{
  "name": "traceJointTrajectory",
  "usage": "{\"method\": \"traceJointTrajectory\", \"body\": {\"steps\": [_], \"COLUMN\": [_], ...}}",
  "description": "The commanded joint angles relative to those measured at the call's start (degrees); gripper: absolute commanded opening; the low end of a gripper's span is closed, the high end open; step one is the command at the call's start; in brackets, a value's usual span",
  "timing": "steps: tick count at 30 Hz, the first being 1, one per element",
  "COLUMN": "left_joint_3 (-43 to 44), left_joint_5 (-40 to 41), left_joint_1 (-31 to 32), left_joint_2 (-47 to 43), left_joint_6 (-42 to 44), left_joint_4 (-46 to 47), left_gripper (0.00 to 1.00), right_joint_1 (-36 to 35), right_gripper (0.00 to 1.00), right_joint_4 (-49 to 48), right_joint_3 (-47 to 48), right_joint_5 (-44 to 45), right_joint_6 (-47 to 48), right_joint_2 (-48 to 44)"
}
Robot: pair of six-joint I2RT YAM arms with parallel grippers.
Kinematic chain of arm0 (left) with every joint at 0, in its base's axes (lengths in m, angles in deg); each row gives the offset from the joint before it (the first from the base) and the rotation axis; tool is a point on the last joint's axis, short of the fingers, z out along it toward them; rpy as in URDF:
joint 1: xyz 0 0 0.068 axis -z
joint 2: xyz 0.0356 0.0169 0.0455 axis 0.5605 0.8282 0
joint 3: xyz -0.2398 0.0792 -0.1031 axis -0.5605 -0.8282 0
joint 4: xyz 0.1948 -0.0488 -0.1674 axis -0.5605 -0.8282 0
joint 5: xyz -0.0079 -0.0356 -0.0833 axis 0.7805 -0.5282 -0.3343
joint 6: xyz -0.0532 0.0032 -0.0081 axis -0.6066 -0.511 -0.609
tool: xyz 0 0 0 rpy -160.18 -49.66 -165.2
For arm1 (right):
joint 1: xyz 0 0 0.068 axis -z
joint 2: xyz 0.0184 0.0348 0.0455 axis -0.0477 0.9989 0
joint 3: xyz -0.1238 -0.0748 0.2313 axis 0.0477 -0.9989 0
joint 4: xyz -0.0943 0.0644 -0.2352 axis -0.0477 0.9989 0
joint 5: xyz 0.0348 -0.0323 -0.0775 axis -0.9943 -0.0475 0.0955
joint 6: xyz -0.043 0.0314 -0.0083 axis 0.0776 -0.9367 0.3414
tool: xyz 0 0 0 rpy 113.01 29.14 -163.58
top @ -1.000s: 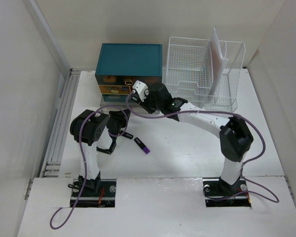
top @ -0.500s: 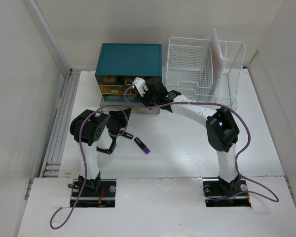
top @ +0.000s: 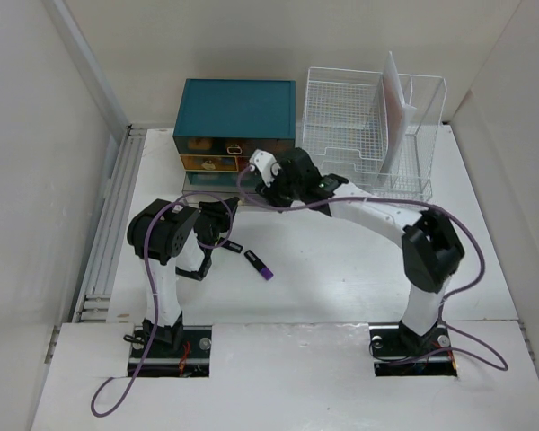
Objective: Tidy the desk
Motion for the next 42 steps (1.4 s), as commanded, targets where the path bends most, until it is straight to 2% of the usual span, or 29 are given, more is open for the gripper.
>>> {"method": "traceJointTrajectory", "body": {"steps": [1, 3, 8, 14, 26, 37, 42], "left_joint_3": [-2.5, -2.5, -2.5, -2.5, -2.5, -2.5, -2.5], "left_joint_5": [1.3, 1.3, 1.3, 1.3, 1.3, 1.3, 1.3], "left_joint_1": [-1.0, -1.0, -1.0, -1.0, -1.0, -1.0, -1.0], "left_joint_2": [3.7, 3.7, 3.7, 3.7, 3.7, 3.7, 3.7], "left_joint_6": [3.2, 3.2, 3.2, 3.2, 3.2, 3.2, 3.2], "left_joint_4": [27.0, 27.0, 27.0, 27.0, 27.0, 27.0, 27.0], "left_gripper": [0.0, 0.0, 0.0, 0.0, 0.0, 0.0, 0.0], "right_joint_1": [-3.7, -5.5, -10.9, -13.6, -16.5, -18.9, -19.4], "right_gripper": [0.49, 0.51, 0.54, 0.54, 0.55, 0.55, 0.49], "right_joint_4": [-3.8, -8.3, -15.0, -18.3, -20.2, -20.2, -20.2], "right_joint_3": [-8.6, -16.7, -24.2, -24.3, -21.7, -21.2, -21.7], "right_joint_5": [-6.5, -6.0, -3.2, -2.6, 1.1, 10.0, 13.5], "right_joint_6": [-4.7, -8.1, -13.4, -19.5, -23.1, -26.0, -26.7], "right_joint_2": [-7.8, -10.9, -13.7, -8.8, -2.3, 1.3, 1.8]}}
